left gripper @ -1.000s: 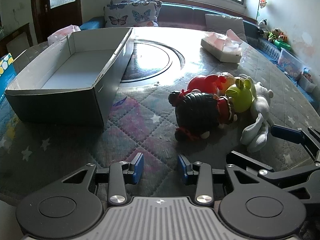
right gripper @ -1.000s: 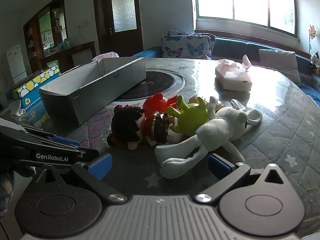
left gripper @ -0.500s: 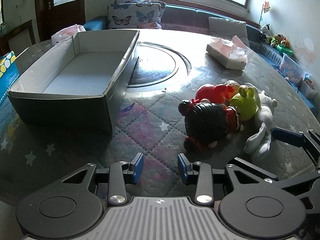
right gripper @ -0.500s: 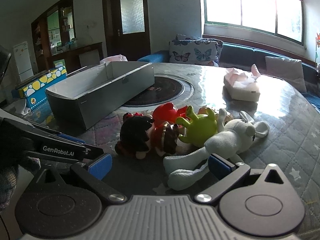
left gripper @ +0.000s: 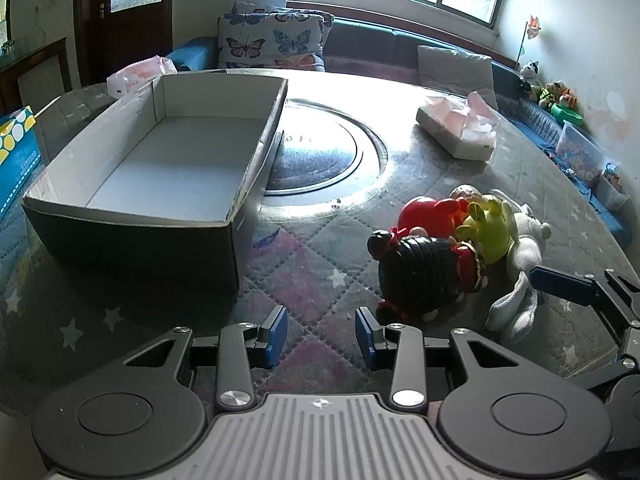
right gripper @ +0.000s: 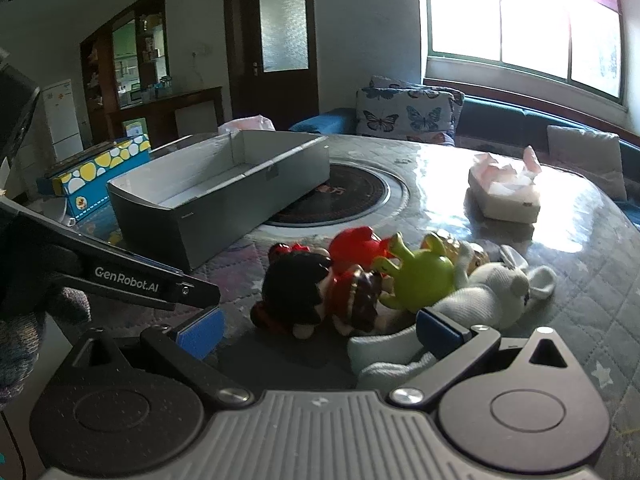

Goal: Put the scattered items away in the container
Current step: 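Move the left gripper toward the black-and-red doll figure in the toy pile, then close the left gripper on the black-and-red doll and lift it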

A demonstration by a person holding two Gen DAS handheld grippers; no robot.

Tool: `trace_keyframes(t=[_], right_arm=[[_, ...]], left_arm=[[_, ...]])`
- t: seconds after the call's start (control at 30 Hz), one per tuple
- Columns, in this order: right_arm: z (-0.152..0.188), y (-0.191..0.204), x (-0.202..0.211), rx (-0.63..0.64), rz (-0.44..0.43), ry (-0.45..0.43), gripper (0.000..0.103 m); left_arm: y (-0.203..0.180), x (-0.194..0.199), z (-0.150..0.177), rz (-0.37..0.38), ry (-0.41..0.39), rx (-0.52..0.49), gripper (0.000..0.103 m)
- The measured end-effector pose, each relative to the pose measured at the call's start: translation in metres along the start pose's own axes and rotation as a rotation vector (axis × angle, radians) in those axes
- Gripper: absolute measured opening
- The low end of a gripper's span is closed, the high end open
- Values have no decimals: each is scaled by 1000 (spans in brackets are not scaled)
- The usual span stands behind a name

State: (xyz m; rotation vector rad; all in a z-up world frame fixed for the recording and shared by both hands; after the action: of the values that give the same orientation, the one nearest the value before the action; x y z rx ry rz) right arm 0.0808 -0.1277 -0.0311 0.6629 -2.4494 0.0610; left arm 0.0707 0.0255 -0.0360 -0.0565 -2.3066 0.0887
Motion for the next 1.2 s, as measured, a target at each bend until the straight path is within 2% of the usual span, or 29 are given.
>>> trace_keyframes(t=[0.2,0.43,0.53,0.87,1.07,1.2], right_arm=[[-4,7,-8,28,-7,5,103],[-6,12,-20,53,-13,19,102],[-5,12,-26,59,-10,33,99],[-2,9,-40,60,-5,65,99],[-3,10,-45,65,-2,69,97],[-4,9,-48,67,9,72,97]], left_arm=[[2,4,-7,20,-15,5,40],[-6,3,-13,90,-15,10,40],[-11,3,-16,116,-17,-4,40],[-28,-7,-27,266,12,-13,40],[-25,-17,-30,351,53,49,40],[-20,-23,-32,375,68,87,40]])
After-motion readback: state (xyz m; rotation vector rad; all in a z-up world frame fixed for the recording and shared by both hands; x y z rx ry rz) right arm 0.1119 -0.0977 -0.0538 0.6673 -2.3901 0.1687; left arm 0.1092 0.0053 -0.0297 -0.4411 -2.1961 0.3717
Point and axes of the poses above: each gripper's, at about its wrist camera, not at the fingertips, and x roughly against the way its jaws point, y to its left, z to its underside, the point moved 6 cm from there along -x, roughly the way its jaws point, and after that the axes turned 4 degrees about -x, right-handed, at the moved point
